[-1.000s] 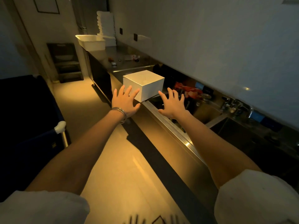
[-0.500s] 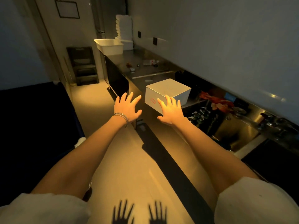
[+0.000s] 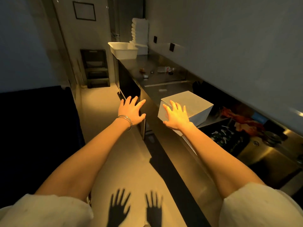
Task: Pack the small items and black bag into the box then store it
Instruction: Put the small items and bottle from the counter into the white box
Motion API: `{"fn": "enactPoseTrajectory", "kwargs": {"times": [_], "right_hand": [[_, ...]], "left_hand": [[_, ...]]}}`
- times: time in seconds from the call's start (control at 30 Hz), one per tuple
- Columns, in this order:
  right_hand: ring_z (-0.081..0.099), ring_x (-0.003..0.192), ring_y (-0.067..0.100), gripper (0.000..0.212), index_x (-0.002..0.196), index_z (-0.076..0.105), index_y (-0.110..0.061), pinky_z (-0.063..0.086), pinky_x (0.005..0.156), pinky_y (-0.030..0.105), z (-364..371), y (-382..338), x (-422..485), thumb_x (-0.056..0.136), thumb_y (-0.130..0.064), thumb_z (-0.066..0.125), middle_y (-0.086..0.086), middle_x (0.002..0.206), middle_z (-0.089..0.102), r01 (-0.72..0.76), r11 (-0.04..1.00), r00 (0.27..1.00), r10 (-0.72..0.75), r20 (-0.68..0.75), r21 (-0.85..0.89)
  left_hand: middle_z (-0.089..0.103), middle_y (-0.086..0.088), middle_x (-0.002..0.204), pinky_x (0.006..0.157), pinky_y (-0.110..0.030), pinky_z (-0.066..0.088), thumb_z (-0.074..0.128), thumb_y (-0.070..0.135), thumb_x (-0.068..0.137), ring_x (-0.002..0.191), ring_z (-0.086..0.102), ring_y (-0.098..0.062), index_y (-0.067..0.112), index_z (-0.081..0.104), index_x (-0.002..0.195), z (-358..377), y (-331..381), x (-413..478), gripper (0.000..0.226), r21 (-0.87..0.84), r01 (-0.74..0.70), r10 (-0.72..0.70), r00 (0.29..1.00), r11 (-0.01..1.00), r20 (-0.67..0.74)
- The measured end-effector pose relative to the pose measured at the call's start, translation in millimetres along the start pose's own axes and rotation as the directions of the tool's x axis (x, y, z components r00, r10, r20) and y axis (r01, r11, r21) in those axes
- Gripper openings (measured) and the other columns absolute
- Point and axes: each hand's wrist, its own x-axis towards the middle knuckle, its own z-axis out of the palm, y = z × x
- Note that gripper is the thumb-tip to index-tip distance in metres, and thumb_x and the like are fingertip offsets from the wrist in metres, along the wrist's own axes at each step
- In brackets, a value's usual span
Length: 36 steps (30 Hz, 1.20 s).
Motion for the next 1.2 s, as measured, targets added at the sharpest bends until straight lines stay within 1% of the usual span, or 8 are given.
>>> {"fn": "enactPoseTrajectory", "kwargs": {"times": [0.23, 0.33, 0.53, 0.8, 0.9, 1.0, 1.2], "right_hand": [[0.009, 0.144, 0.033, 0.076, 0.146, 0.015, -0.027, 0.010, 0.114, 0.058, -2.2, 28.1, 105.2, 0.085, -0.041, 0.058, 0.011, 0.157, 0.007, 0.009, 0.999, 1.000, -0.009, -0.004, 0.031], [0.009, 0.144, 0.033, 0.075, 0.146, 0.015, -0.026, 0.010, 0.114, 0.058, -0.6, 36.5, 146.7, 0.085, -0.038, 0.057, 0.012, 0.157, 0.008, 0.015, 0.999, 1.000, -0.015, -0.001, 0.041], [0.005, 0.145, 0.031, 0.076, 0.147, 0.013, -0.025, 0.006, 0.114, 0.059, 19.4, 42.5, 202.1, 0.087, -0.036, 0.058, 0.012, 0.157, 0.005, 0.026, 0.997, 0.997, -0.031, 0.070, 0.077], [0.007, 0.144, 0.033, 0.077, 0.147, 0.012, -0.025, 0.008, 0.113, 0.060, 50.4, 47.4, 281.8, 0.087, -0.040, 0.056, 0.012, 0.157, 0.005, 0.024, 0.999, 0.996, -0.028, 0.090, 0.046], [0.009, 0.144, 0.033, 0.077, 0.147, 0.012, -0.025, 0.010, 0.113, 0.060, 55.7, 49.5, 315.3, 0.086, -0.041, 0.056, 0.013, 0.157, 0.006, 0.016, 0.999, 0.996, -0.019, 0.088, 0.033], [0.010, 0.143, 0.033, 0.077, 0.147, 0.012, -0.025, 0.011, 0.113, 0.060, 54.7, 51.3, 353.5, 0.086, -0.041, 0.056, 0.012, 0.156, 0.007, -0.017, 1.000, 0.995, 0.015, 0.095, 0.023], [0.009, 0.143, 0.033, 0.076, 0.147, 0.012, -0.026, 0.010, 0.114, 0.060, 56.8, 49.8, 428.2, 0.086, -0.038, 0.055, 0.012, 0.157, 0.005, -0.085, 0.996, 0.993, 0.082, 0.081, 0.026]], "left_hand": [[0.017, -0.007, 0.154, 0.114, -0.048, 0.015, 0.043, 0.051, 0.089, 0.141, 0.013, -0.031, 0.033, 0.018, 0.145, 4.3, -18.0, 105.9, 0.064, -0.009, -0.008, 0.008, 1.000, 1.000, -0.016], [0.016, -0.007, 0.155, 0.114, -0.048, 0.014, 0.042, 0.052, 0.089, 0.141, 0.012, -0.031, 0.033, 0.016, 0.145, 10.8, -25.8, 143.9, 0.064, 0.017, 0.005, -0.004, 1.000, 1.000, -0.012], [0.016, -0.006, 0.155, 0.114, -0.048, 0.013, 0.041, 0.052, 0.090, 0.142, 0.010, -0.030, 0.034, 0.015, 0.146, 38.2, -35.4, 193.8, 0.064, 0.033, 0.003, -0.005, 0.999, 0.999, 0.034], [0.015, -0.005, 0.155, 0.114, -0.047, 0.011, 0.041, 0.053, 0.090, 0.142, 0.010, -0.028, 0.035, 0.015, 0.146, 79.3, -55.0, 264.6, 0.064, 0.010, -0.004, 0.004, 0.997, 1.000, 0.082], [0.017, -0.005, 0.155, 0.113, -0.047, 0.012, 0.041, 0.053, 0.089, 0.141, 0.011, -0.029, 0.035, 0.015, 0.145, 92.2, -67.2, 302.0, 0.065, 0.006, -0.032, 0.032, 0.996, 0.999, 0.086], [0.018, -0.005, 0.155, 0.114, -0.047, 0.015, 0.040, 0.055, 0.088, 0.141, 0.012, -0.029, 0.035, 0.014, 0.145, 98.5, -81.6, 347.2, 0.066, 0.010, -0.054, 0.053, 0.997, 0.998, 0.060], [0.015, -0.004, 0.155, 0.114, -0.047, 0.013, 0.038, 0.055, 0.089, 0.141, 0.010, -0.029, 0.035, 0.012, 0.146, 111.6, -109.1, 421.5, 0.066, 0.008, -0.130, 0.129, 0.989, 0.992, 0.074]]}}
